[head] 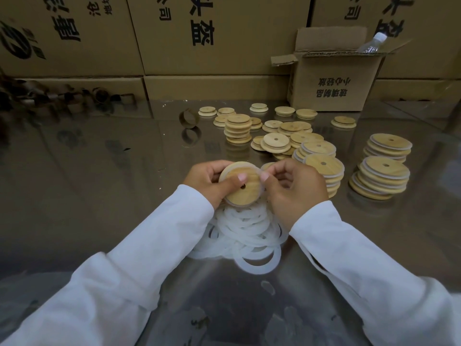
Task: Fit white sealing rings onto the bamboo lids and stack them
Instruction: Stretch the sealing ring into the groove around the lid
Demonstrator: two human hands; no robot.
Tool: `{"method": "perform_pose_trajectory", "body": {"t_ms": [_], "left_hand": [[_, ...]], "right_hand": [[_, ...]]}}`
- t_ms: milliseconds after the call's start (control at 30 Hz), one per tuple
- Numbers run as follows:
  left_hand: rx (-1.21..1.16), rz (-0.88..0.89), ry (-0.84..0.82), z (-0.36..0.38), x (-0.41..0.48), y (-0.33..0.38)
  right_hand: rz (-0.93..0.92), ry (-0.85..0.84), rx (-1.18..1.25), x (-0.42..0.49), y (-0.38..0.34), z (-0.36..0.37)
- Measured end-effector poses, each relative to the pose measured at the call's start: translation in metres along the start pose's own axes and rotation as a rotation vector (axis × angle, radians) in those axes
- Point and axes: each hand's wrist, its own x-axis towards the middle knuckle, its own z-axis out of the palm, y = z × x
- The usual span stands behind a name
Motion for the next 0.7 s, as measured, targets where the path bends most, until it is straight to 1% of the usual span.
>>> {"method": "perform_pose_trajectory", "body": {"t_ms": [167,300,467,567,700], "left_hand": [[-0.006,0.029,-0.014,0.0006,-0.0005,0.0031],[-0.063,-0.004,-0.019,-0.0002,0.0004,0.0025],[-0.083,-0.021,0.0,-0.0018,0.0014,-0.0001],[-0.146,-0.042,0.024,-0.0043,0.0029,-0.0001],[-0.177,-0.041,0.022,-0.0046,0.0028,0.0006]], "right_hand": [[0.077,0.02,0.099,0.0018,-0.0017,0.0006],[0.084,0.025,0.12,0.0019,-0.0032,0.0009],[0.085,-0.03,0.155,0.001,-0.0045,-0.0027],[0.091,-0.072,0.196,-0.0003,-0.0059,-0.0018],[0.103,-0.074,0.185,-0.0003,-0.0049,-0.0006]]}}
